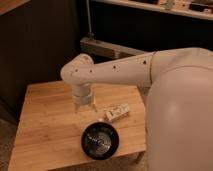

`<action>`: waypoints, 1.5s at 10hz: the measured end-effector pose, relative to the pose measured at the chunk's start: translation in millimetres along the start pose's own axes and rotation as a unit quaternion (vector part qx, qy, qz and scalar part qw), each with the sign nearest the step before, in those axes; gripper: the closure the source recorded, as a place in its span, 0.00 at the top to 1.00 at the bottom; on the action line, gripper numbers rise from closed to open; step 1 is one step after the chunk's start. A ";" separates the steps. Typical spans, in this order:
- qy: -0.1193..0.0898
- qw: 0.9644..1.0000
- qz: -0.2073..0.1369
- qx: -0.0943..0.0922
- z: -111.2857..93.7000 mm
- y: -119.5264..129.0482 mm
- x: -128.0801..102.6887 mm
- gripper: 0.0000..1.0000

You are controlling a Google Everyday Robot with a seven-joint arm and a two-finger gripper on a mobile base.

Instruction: Place the bottle in the ceramic bowl

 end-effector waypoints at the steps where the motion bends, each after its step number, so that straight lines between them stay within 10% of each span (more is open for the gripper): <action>1: 0.000 1.000 0.000 0.000 0.0 0.0 0.0 0.65; 11: -0.002 0.998 0.055 -0.007 10.3 -36.4 -29.7 0.65; 13: -0.012 0.995 0.094 -0.020 13.3 -69.9 -49.6 0.65; 15: -0.018 0.985 0.169 -0.031 26.7 -124.8 -53.2 0.65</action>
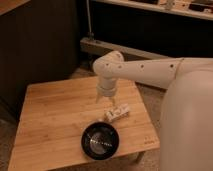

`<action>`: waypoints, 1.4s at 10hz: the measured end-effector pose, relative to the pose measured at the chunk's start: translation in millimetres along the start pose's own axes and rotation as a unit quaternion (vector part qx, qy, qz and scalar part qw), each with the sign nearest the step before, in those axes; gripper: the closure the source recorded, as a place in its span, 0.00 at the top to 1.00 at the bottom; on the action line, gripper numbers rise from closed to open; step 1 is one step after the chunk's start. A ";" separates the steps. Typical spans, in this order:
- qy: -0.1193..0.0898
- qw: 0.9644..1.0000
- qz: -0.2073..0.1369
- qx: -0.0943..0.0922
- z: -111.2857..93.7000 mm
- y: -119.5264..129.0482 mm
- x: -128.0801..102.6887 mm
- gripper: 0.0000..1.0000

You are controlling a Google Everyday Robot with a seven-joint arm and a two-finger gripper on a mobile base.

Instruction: Place the bottle in the ceramic bowl

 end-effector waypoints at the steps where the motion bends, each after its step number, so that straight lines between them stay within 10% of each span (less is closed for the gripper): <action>1: 0.001 1.000 0.026 -0.002 10.5 -16.5 1.1 0.65; 7: -0.003 0.987 0.162 0.000 65.9 -72.1 15.0 0.65; 14: -0.002 0.983 0.181 -0.030 84.9 -61.2 4.1 0.65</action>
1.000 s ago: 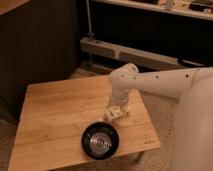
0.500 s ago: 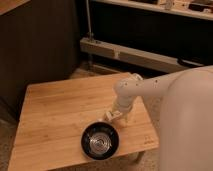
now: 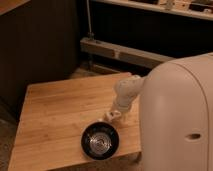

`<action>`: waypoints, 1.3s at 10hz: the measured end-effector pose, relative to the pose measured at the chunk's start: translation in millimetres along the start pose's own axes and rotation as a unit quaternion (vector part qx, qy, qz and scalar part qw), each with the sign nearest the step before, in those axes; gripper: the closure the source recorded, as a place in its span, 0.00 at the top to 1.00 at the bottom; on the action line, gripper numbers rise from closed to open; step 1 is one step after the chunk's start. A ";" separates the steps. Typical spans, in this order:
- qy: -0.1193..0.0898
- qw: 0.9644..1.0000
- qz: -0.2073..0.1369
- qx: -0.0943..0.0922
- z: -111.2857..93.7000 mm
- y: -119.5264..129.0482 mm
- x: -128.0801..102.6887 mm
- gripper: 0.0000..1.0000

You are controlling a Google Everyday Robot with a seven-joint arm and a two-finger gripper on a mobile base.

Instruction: Place the bottle in the ceramic bowl

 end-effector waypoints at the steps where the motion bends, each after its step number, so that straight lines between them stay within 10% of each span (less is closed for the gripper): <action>1: 0.001 1.000 0.000 -0.002 1.8 2.5 -0.8 0.65; 9: 0.018 1.000 -0.017 -0.009 34.0 22.8 -1.3 0.65; 13: 0.028 0.999 -0.036 -0.009 39.4 30.1 3.2 0.34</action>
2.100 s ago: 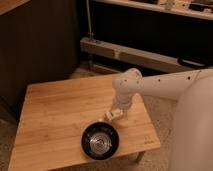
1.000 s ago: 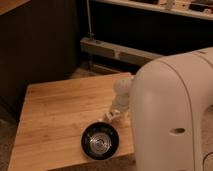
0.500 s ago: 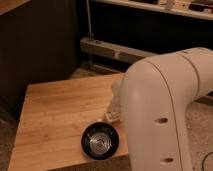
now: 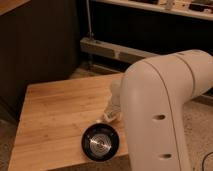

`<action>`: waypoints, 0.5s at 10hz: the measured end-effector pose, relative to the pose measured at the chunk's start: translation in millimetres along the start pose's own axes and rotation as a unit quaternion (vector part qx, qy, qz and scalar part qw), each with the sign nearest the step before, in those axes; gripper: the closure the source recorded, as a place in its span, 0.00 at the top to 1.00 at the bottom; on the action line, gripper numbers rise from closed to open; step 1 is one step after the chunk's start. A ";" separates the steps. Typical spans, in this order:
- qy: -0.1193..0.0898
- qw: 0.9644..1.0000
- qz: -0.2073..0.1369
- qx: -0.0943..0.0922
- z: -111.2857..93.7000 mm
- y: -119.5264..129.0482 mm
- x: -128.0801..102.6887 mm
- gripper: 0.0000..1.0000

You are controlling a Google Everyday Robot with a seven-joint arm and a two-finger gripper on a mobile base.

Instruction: Place the bottle in the ceramic bowl

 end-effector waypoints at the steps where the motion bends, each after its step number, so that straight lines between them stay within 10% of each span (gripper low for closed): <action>1: 0.003 1.000 -0.004 -0.001 1.6 2.1 1.8 0.24; 5: 0.017 0.999 -0.038 -0.001 11.7 28.5 17.6 0.00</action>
